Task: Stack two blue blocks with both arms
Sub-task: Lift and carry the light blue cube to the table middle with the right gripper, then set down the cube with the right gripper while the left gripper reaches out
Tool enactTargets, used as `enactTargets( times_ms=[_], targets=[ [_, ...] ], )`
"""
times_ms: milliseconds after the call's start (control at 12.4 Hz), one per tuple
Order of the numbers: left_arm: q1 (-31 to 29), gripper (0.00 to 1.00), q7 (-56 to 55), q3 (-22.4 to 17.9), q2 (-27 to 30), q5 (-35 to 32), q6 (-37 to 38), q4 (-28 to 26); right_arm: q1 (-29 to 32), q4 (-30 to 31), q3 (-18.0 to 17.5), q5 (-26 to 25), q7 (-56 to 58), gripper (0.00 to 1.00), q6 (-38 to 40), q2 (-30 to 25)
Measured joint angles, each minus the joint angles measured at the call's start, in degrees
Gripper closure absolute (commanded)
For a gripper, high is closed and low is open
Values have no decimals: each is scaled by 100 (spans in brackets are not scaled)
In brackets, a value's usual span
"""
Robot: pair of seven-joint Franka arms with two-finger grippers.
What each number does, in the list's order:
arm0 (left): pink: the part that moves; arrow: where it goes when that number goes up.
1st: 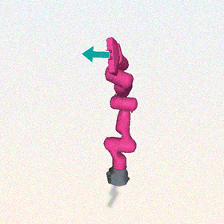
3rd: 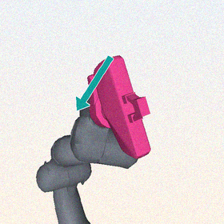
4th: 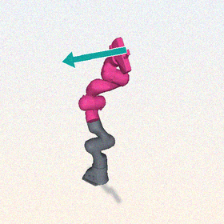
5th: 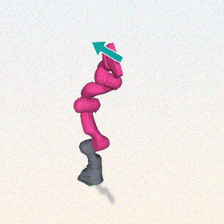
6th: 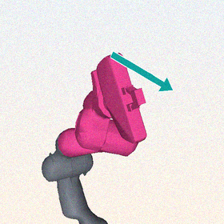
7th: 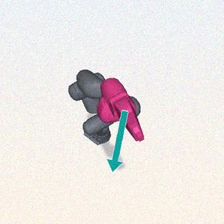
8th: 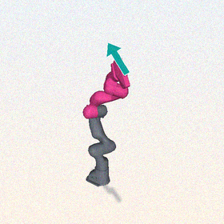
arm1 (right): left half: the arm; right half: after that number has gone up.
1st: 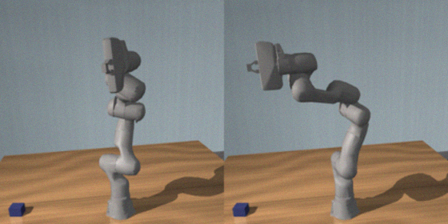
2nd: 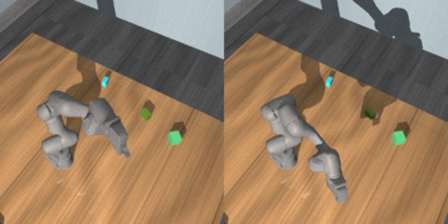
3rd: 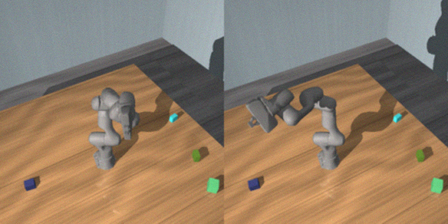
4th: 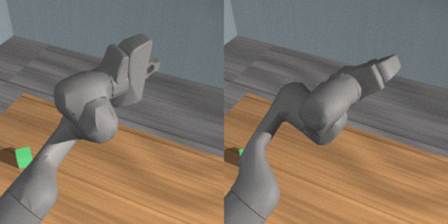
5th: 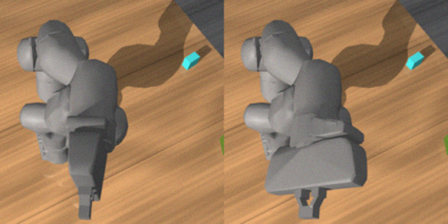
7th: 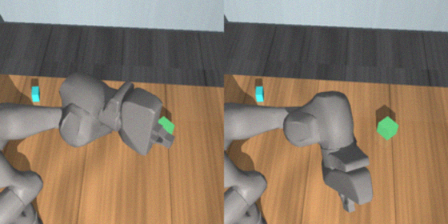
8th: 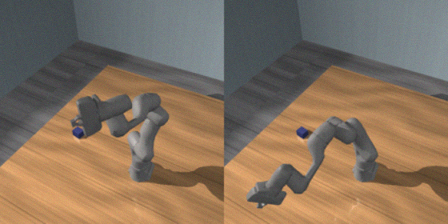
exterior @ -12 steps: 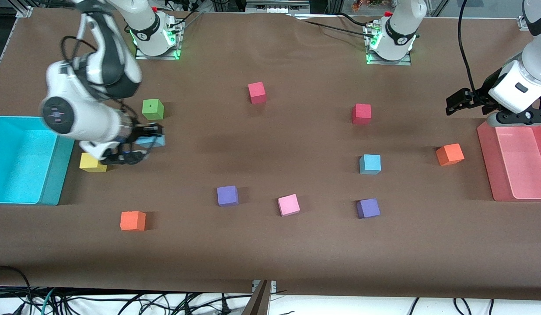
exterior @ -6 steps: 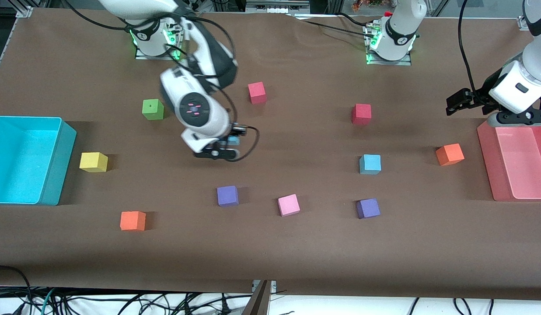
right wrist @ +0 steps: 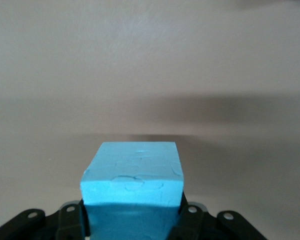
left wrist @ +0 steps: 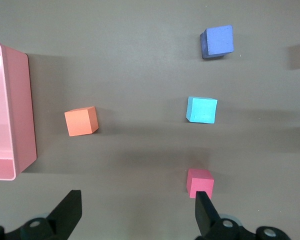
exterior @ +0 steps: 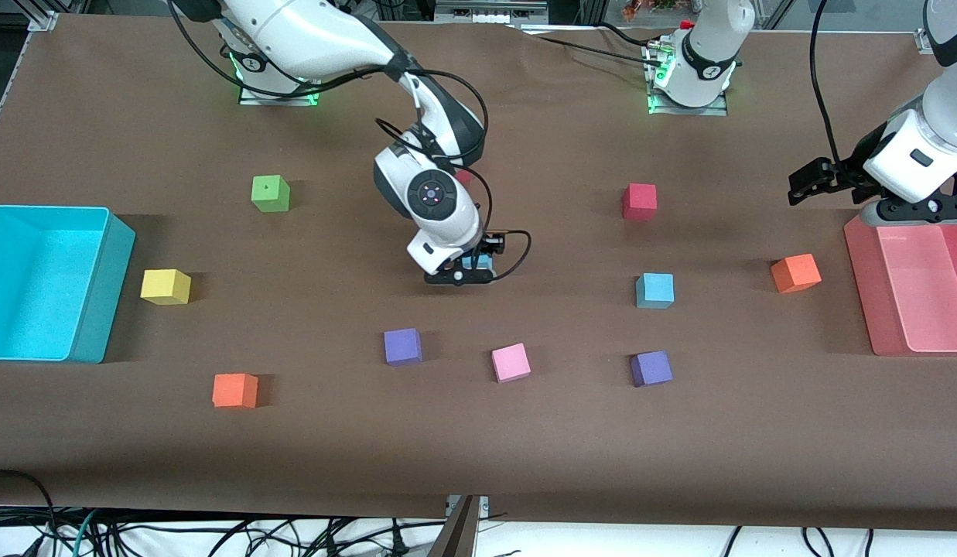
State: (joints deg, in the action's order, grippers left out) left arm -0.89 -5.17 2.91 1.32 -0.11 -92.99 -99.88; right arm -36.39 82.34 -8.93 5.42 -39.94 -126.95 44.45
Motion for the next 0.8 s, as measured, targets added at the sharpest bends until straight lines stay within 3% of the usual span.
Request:
enactTargets(
  times_ms=[161,241,322,402,804],
  targets=[
    [0,0,0,0,-20,0,0,0,-76,-4,5,-160,-2,72,-379,271],
    [0,0,0,0,-30,0,0,1,-78,-6,22,-210,-2,67,-501,368],
    [0,0,0,0,-41,0,0,1,-78,-23,30,-217,-2,22,-558,409],
    [0,0,0,0,-50,0,0,1,-82,-47,36,-222,-2,0,-559,406],
    [7,0,0,16,-165,0,-1,1,-87,-104,102,-256,2,0,-627,403]
  ],
)
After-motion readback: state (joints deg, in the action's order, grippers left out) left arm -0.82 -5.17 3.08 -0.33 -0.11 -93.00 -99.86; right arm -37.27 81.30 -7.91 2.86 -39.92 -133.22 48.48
